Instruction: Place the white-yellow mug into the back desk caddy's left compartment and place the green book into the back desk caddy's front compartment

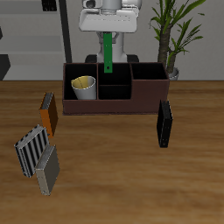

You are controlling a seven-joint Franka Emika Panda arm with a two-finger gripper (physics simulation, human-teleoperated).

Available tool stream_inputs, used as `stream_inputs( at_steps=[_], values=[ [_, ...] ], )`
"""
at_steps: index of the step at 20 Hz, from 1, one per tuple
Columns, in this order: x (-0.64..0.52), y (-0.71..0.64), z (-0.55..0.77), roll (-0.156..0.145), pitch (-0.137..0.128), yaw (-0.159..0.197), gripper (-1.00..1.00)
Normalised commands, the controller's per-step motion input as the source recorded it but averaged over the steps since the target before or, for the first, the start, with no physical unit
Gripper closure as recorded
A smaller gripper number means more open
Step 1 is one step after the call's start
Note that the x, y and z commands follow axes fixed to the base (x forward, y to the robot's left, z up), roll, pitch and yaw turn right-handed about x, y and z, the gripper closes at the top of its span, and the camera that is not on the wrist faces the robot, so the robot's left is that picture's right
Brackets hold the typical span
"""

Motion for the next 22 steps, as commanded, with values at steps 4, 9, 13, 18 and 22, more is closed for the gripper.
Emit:
stream_inputs(
  at_steps=[4,9,13,18,22],
  values=[
    [-0.26,-0.08,0.02,0.007,-0.011,0.042,1.0],
    [-0.06,-0.06,0.06,-0.011,-0.003,0.133,1.0],
    [-0.09,0.13,0.01,0.053,0.003,0.212,1.0],
    [-0.05,0.2,0.01,0.106,0.005,0.299,1.0],
    [0.28,-0.06,-0.02,0.056,0.101,0.28,1.0]
  ],
)
